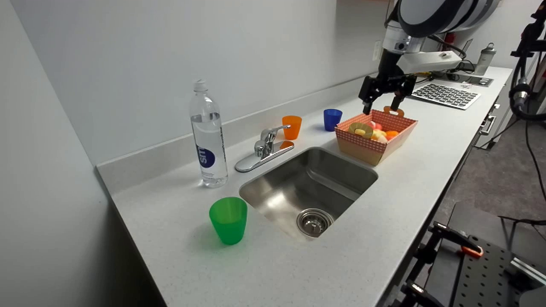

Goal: Pick the stuffed banana and put it on the counter

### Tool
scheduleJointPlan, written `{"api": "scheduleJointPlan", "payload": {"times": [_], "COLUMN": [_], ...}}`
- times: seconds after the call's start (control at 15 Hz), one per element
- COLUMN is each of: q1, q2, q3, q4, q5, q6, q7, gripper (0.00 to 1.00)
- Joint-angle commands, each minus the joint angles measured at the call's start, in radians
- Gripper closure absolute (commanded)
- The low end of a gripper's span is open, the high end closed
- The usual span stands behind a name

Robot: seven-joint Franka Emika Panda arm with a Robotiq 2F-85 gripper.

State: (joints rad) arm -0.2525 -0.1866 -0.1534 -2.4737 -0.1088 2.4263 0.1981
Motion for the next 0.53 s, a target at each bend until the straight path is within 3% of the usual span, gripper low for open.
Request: {"api": "scheduleJointPlan", "payload": {"times": [0.0,0.47], "q1": [0.000,-0.002], "q2": [0.080,0.285], "q3": [0.000,-0.050], "q4": [0.060,0.239], "q5": [-0.006,-0.010], "q6": [0.037,0.038], "q7": [0.079,0.224], "gripper": [0.00,0.00]}}
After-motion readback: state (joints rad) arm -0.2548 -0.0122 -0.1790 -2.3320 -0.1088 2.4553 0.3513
